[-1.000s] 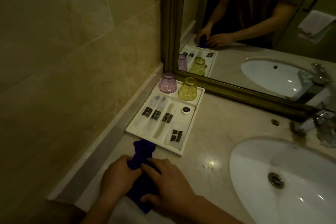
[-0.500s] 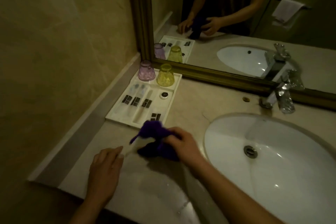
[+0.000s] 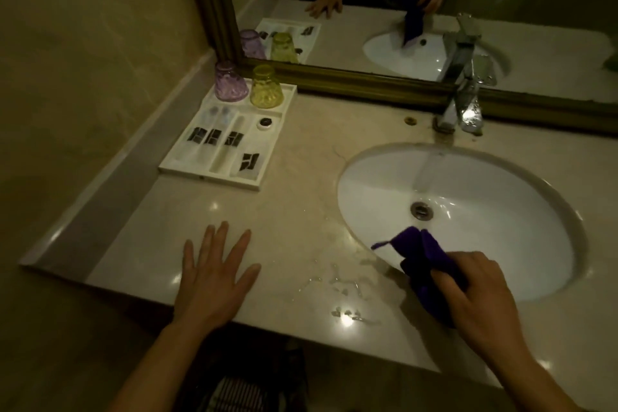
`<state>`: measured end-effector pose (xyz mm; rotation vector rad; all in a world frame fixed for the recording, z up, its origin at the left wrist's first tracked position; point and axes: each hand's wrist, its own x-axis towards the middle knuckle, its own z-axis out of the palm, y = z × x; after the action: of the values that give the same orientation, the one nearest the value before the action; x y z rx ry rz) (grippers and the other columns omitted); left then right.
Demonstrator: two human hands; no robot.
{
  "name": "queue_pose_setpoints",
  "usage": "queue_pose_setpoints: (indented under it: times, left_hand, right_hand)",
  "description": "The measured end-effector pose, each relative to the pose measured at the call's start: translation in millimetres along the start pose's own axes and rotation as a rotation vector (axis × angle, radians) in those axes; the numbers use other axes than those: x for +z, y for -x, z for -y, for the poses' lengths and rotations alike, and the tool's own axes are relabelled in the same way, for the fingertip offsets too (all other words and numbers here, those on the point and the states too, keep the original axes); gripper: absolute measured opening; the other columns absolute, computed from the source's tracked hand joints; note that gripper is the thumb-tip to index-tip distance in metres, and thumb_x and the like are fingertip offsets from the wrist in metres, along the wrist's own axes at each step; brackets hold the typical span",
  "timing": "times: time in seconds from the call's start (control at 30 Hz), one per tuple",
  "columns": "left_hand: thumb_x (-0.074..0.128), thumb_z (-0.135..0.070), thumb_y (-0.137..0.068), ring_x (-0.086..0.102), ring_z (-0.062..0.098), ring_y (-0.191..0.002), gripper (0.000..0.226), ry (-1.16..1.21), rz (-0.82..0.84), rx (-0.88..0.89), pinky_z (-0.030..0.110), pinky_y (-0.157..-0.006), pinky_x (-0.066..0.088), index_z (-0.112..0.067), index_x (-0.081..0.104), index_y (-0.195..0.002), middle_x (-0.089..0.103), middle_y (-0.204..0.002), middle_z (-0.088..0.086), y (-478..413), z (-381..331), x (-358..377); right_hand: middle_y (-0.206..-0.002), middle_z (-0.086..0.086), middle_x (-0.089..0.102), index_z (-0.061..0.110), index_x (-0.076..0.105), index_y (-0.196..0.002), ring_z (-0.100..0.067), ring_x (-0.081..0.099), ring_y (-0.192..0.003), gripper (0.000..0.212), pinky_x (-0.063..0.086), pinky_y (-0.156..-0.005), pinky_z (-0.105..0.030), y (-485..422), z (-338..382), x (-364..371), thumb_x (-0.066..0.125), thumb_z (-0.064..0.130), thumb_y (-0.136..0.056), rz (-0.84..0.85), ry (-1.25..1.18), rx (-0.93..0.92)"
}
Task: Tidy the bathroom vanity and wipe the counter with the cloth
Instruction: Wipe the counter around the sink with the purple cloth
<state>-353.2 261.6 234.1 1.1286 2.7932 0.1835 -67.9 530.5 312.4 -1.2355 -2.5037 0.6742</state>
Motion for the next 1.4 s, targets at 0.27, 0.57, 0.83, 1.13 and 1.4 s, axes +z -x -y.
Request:
queue_pose_setpoints:
  times: [0.27, 0.57, 0.83, 1.13, 1.4]
  left_hand:
    - [0.006, -0.073, -0.091, -0.008, 0.021, -0.149, 0.066, -0.082, -0.018, -0.003, 0.051, -0.116, -0.014, -0.046, -0.004, -0.151, 0.002, -0.164, 0.003, -0.7, -1.1, 1.6]
    - [0.002, -0.069, -0.089, -0.002, 0.026, -0.149, 0.071, -0.078, -0.012, 0.000, 0.053, -0.117, -0.008, -0.040, 0.007, -0.154, 0.007, -0.164, 0.007, -0.1, -5.0, -2.6]
    - [0.000, -0.068, -0.088, -0.004, 0.024, -0.149, 0.071, -0.057, 0.027, 0.003, 0.051, -0.116, -0.010, -0.042, 0.003, -0.153, 0.003, -0.164, 0.005, -1.7, -0.7, -1.8]
    - [0.008, -0.069, -0.089, 0.001, 0.024, -0.147, 0.068, -0.033, -0.002, 0.052, 0.051, -0.116, -0.008, -0.043, 0.016, -0.152, 0.015, -0.161, 0.005, -10.7, 17.6, -11.2]
    - [-0.002, -0.069, -0.088, -0.012, 0.022, -0.148, 0.064, -0.051, 0.071, 0.066, 0.056, -0.115, -0.014, -0.052, -0.001, -0.149, -0.003, -0.164, 0.001, -11.4, 16.5, -14.9]
  right_hand:
    - [-0.160, 0.006, 0.015, 0.037, 0.028, -0.149, -0.021, 0.017, -0.147, 0.066, 0.019, -0.119, -0.045, 39.6, -17.3, 24.2, 0.038, 0.067, -0.091, 0.232, 0.359, -0.151]
    - [-0.150, -0.016, 0.040, 0.010, 0.042, -0.143, -0.036, 0.032, -0.141, 0.064, 0.028, -0.115, -0.049, 68.0, -16.1, 39.2, 0.016, 0.048, -0.099, 0.009, 0.428, 0.133]
    - [-0.155, -0.001, 0.032, 0.023, 0.039, -0.146, -0.027, 0.019, -0.148, 0.053, 0.020, -0.120, -0.043, 60.0, 73.8, 94.7, 0.026, 0.050, -0.101, 0.106, 0.365, -0.095]
    - [-0.156, -0.006, 0.033, 0.033, 0.035, -0.148, -0.040, 0.020, -0.146, 0.061, 0.026, -0.115, -0.054, 80.1, 74.8, 104.4, 0.017, 0.063, -0.098, 0.161, 0.433, 0.014]
    - [-0.164, 0.001, 0.010, 0.042, 0.006, -0.152, -0.032, 0.007, -0.149, 0.061, 0.012, -0.120, -0.049, 25.3, 54.6, 97.8, 0.007, 0.066, -0.095, 0.138, 0.380, 0.023]
